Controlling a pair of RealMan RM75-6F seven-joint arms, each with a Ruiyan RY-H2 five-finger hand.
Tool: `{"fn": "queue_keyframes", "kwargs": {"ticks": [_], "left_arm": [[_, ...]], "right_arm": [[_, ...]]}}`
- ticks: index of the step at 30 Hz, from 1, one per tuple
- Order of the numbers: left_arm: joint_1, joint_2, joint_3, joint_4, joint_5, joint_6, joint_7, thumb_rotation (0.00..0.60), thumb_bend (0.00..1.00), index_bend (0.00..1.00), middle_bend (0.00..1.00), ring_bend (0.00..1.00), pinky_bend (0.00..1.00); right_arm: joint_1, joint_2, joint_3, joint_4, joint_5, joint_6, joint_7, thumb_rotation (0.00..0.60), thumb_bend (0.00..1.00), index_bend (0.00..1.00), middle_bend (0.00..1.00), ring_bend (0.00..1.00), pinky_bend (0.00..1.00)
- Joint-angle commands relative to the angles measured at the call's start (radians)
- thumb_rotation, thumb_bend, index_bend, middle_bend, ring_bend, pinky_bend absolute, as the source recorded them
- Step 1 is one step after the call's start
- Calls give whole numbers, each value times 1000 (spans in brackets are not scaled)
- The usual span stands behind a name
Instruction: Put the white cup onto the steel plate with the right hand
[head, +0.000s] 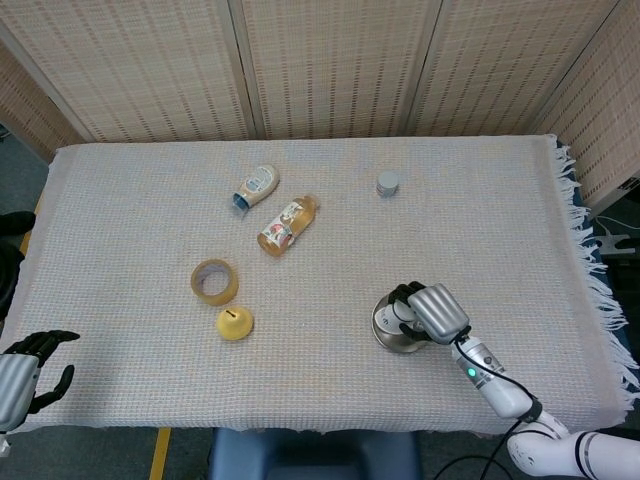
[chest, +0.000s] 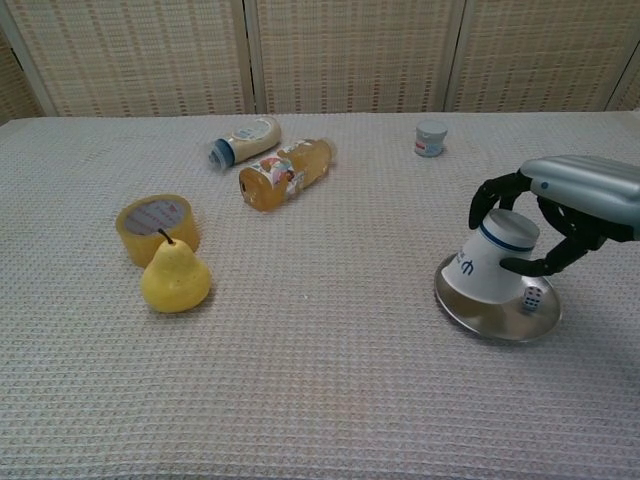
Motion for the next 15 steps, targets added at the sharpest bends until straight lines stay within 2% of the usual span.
{"fn": "queue_keyframes", "kwargs": {"ticks": [1, 9, 15], "left_arm": [[0, 1, 0, -1, -1, -1, 0, 600, 429, 308, 326, 291, 441], [-1, 2, 2, -5, -1, -6, 5, 600, 430, 308, 326, 291, 442], [-1, 2, 1, -7, -5, -9, 10, 600, 429, 308, 326, 291, 443]], "right_arm": [[-4, 14, 3, -22, 4, 2, -23, 600, 225, 496, 440, 337, 721], [-15, 68, 7, -128, 102, -15, -233, 600, 224, 492, 441, 336, 723], [-14, 74, 9, -150, 165, -40, -292, 600, 224, 492, 441, 337, 724]]}}
